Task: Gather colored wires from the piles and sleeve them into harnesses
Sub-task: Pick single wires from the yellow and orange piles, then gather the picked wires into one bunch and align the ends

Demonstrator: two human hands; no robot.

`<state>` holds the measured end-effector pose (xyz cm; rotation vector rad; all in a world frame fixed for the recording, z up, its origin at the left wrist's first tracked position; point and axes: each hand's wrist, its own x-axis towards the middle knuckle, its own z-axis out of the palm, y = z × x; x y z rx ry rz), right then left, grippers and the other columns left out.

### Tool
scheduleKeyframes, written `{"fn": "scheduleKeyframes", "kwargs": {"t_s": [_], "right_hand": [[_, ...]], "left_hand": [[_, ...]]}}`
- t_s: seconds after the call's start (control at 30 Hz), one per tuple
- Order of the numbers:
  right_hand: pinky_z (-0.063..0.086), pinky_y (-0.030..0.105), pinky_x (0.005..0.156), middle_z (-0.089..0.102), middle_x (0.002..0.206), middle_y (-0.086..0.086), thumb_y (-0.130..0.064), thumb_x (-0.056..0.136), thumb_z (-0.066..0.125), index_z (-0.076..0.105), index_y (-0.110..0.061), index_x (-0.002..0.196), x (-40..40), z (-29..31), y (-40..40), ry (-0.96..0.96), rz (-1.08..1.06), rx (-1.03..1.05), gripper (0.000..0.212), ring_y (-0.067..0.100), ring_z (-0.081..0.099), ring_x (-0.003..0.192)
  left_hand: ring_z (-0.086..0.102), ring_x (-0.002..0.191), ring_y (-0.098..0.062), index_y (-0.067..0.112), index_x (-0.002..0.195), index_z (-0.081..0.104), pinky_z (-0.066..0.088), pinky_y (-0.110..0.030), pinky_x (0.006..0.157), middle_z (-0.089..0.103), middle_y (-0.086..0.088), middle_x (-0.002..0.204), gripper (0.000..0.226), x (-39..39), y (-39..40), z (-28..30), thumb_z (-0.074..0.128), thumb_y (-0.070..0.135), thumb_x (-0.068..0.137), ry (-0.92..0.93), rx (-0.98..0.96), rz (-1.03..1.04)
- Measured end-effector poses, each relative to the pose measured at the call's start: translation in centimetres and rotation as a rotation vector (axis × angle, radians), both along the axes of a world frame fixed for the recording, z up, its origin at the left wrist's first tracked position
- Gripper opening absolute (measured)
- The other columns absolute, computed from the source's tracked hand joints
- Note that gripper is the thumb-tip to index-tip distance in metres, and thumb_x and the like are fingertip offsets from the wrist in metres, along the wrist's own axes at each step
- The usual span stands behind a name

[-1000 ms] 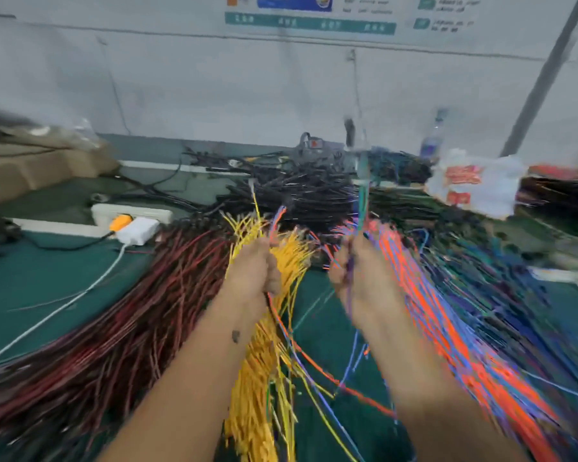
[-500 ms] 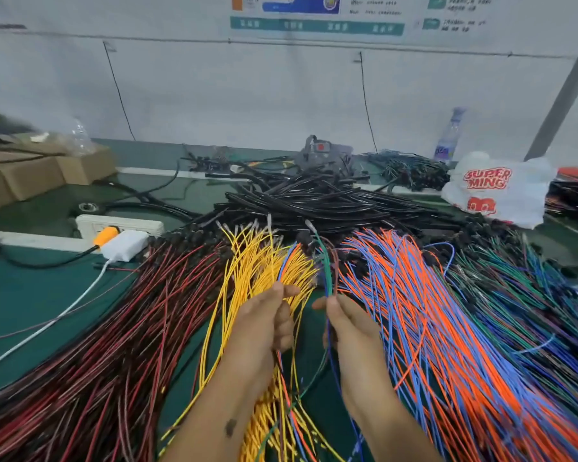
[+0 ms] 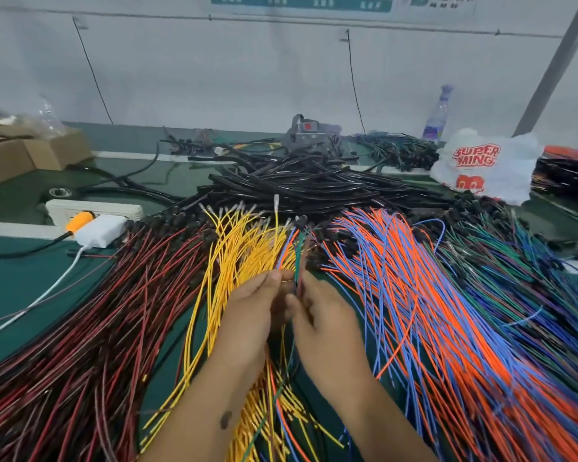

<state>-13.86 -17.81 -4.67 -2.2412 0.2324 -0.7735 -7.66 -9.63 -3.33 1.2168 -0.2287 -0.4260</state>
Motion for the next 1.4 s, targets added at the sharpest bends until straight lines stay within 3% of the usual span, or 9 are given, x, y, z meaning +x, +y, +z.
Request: {"fn": "scheduleKeyframes", "kwargs": {"t_s": [0.13,0.23,0.37,0.5,0.7,0.87,1.03,1.17,1.4], "right_hand": [[0.044,0.036,0.076,0.042,0.113,0.001,-0.039,0.102,0.028,0.021,-0.025,0.153,-0.7,0.9,0.7,0.197,-0.121,-0.503,0.052,0.023,0.049,0.104],[0.045,0.037,0.073,0.045,0.105,-0.001,-0.049,0.097,0.02,0.042,-0.029,0.141,-1.4,2.1,1.3,0.196,-0.128,-0.566,0.053,0.023,0.053,0.099],[0.043,0.035,0.06,0.052,0.069,-0.008,-0.057,0.089,0.039,0.065,-0.011,0.086,-1.2,2.0,-0.2,0.012,-0.056,0.238,0.053,0.013,0.05,0.064],[0.034,0.02,0.044,0.055,0.067,-0.006,-0.047,0.079,0.058,0.067,-0.006,0.088,-1.2,2.4,-2.6,-0.129,0.151,0.877,0.043,0.009,0.043,0.046],[0.03,0.024,0.048,0.055,0.071,0.007,-0.017,0.087,0.064,0.069,-0.017,0.086,-1.4,2.0,-4.1,-0.245,0.136,0.969,0.005,0.007,0.042,0.047],[0.037,0.017,0.045,0.054,0.071,0.015,-0.029,0.078,0.065,0.078,-0.02,0.083,-1.6,2.3,-3.8,-0.302,0.232,0.99,0.016,0.006,0.043,0.044],[0.043,0.019,0.049,0.066,0.069,-0.001,-0.009,0.076,0.068,0.062,-0.01,0.097,-1.6,2.2,-4.4,-0.352,0.219,1.121,0.022,0.006,0.05,0.047],[0.04,0.018,0.046,0.056,0.058,-0.002,-0.007,0.08,0.069,0.054,-0.013,0.078,-1.3,2.1,-4.4,-0.324,0.123,1.103,0.017,0.008,0.051,0.046],[0.038,0.018,0.043,0.053,0.051,-0.003,-0.028,0.068,0.072,0.05,-0.015,0.069,-1.2,1.8,-4.2,-0.32,0.064,1.128,0.026,0.008,0.047,0.042]], "left_hand": [[0.064,0.075,-0.019,0.012,0.09,0.074,0.05,-0.029,0.071,0.072,-0.009,0.086,0.029,-0.1,0.4,0.1,0.048,0.018,0.099,0.043,-0.004,0.009],[0.064,0.073,-0.02,0.005,0.101,0.071,0.05,-0.027,0.069,0.071,-0.012,0.085,0.026,-0.2,0.6,0.2,0.049,0.019,0.098,0.084,-0.049,-0.037],[0.026,0.035,-0.002,0.006,0.101,0.059,0.021,-0.012,0.035,0.038,0.007,0.051,0.023,0.1,1.0,0.5,0.05,0.025,0.091,0.09,-0.158,-0.164],[0.021,0.037,-0.003,0.012,0.084,0.06,0.018,-0.013,0.037,0.036,0.002,0.056,0.019,-0.1,1.4,0.5,0.052,0.03,0.086,-0.031,-0.091,-0.349],[0.023,0.038,-0.007,0.022,0.064,0.061,0.021,-0.018,0.041,0.043,0.001,0.052,0.035,-1.5,0.6,0.3,0.046,0.035,0.093,-0.29,0.171,-0.435],[0.022,0.04,-0.008,0.014,0.087,0.066,0.02,-0.017,0.04,0.043,-0.001,0.054,0.033,-2.0,0.4,0.5,0.041,0.03,0.1,-0.216,0.207,-0.382],[0.019,0.042,-0.009,0.022,0.077,0.063,0.018,-0.02,0.042,0.04,0.001,0.053,0.033,-2.1,0.5,0.7,0.04,0.035,0.097,-0.198,0.19,-0.386],[0.02,0.041,-0.009,-0.004,0.105,0.047,0.018,-0.018,0.041,0.041,0.001,0.053,0.043,-1.8,0.4,0.3,0.04,0.038,0.097,-0.189,0.193,-0.364],[0.021,0.04,-0.009,0.02,0.093,0.066,0.02,-0.017,0.04,0.043,-0.002,0.054,0.036,-1.7,0.2,-0.2,0.044,0.048,0.086,-0.217,0.142,-0.305]]}}
